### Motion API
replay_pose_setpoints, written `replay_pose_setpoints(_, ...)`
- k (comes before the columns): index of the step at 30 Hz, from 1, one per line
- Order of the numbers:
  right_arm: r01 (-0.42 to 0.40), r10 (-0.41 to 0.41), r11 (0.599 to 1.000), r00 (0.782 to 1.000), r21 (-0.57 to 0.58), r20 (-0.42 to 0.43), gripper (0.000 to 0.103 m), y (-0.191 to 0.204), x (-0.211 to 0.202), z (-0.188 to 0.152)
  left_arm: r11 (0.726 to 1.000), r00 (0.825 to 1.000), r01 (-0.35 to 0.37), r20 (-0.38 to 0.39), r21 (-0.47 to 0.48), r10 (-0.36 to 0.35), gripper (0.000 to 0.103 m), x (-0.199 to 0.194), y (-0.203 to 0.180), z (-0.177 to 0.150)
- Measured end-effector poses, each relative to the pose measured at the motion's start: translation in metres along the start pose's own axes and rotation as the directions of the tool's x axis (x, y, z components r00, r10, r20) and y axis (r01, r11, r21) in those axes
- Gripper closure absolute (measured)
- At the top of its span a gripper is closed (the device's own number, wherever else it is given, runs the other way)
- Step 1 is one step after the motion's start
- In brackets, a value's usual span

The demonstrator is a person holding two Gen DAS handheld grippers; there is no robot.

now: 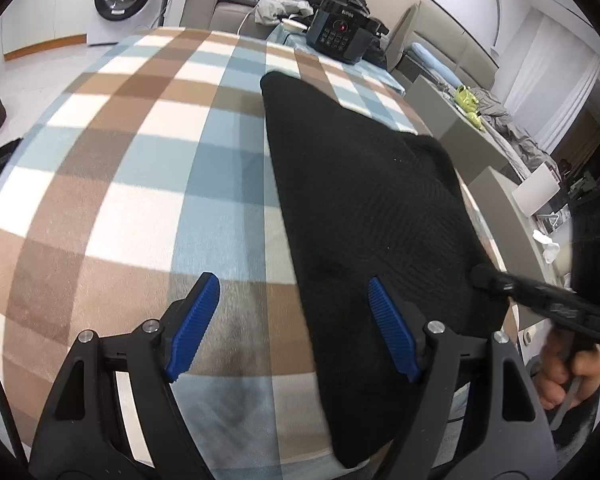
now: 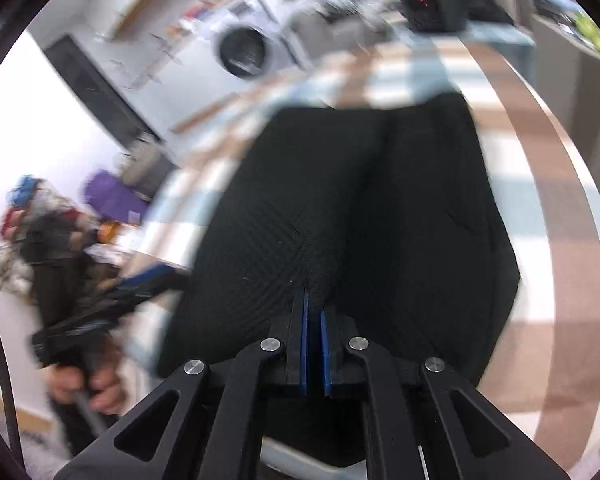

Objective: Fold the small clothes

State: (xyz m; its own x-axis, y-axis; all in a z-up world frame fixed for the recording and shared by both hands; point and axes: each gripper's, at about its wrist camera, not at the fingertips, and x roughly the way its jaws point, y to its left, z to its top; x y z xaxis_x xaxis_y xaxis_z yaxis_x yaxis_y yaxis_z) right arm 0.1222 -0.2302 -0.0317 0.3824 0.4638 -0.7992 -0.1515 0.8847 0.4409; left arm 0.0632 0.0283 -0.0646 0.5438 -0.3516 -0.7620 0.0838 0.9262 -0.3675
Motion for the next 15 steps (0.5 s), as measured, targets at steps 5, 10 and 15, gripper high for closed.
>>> replay_pose_setpoints(5, -0.085, 0.083, 0.996, 0.995, 0.033, 0.052, 0.07, -0.006, -0.014, -0.015, 1.0, 1.0, 0.012, -0.012, 0.009, -0.012, 0.028, -0.005, -0.004, -0.013)
replay_pose_setpoints(10, -0.148, 0.152, 0.987, 0.987, -0.056, 0.06, 0.061, -0.001, -0.029, -0.046, 0.999, 0.999, 0.012, -0.031, 0.04, -0.011, 0.028, -0.007, -0.012, -0.031)
replay_pose_setpoints(15, -0.071, 0.08, 0.991, 0.994, -0.109, 0.08, 0.073, 0.009, -0.02, -0.05, 0.999, 0.999, 0.003, -0.039, 0.051, -0.001, 0.028, -0.007, -0.016, -0.045)
